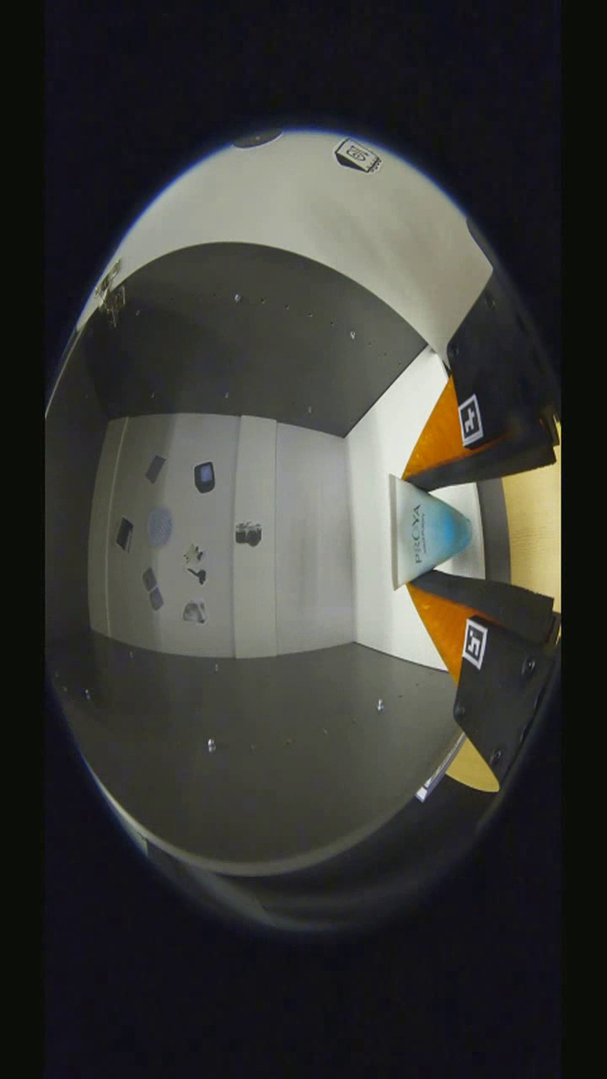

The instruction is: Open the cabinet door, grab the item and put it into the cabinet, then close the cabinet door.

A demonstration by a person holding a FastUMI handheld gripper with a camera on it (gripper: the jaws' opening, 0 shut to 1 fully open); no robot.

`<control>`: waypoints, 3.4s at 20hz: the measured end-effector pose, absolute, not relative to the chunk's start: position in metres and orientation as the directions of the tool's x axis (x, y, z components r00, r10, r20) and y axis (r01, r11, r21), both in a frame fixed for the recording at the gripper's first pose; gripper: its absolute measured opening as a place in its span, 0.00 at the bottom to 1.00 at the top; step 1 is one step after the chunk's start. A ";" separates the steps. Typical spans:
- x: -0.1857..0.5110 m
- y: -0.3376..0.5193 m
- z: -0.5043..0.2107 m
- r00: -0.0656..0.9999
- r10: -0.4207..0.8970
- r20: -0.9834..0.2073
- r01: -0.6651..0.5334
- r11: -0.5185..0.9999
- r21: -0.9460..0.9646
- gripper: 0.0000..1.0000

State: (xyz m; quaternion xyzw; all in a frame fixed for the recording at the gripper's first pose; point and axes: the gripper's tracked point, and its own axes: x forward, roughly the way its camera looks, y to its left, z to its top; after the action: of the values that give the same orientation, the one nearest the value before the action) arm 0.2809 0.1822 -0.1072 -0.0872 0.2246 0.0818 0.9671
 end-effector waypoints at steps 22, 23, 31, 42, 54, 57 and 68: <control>0.119 0.136 -0.064 0.945 0.157 -0.286 -0.180 0.982 -0.055 0.98; 0.100 0.122 -0.065 0.949 0.132 -0.286 -0.154 0.986 -0.057 0.98; -0.023 0.030 -0.034 0.984 0.013 -0.177 -0.026 0.997 -0.073 0.98; -0.076 -0.159 0.006 0.978 -0.171 -0.116 0.163 0.983 -0.080 0.98; 0.002 -0.258 -0.060 0.977 -0.157 -0.146 0.150 0.987 -0.053 0.96; 0.013 -0.257 -0.063 0.981 -0.130 -0.145 0.124 0.991 -0.048 0.96; 0.016 -0.239 -0.068 0.984 -0.108 -0.140 0.097 0.992 -0.082 0.95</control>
State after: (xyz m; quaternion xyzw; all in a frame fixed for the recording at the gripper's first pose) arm 0.0164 -0.2391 -0.0677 -0.0372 0.0721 -0.0516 0.9954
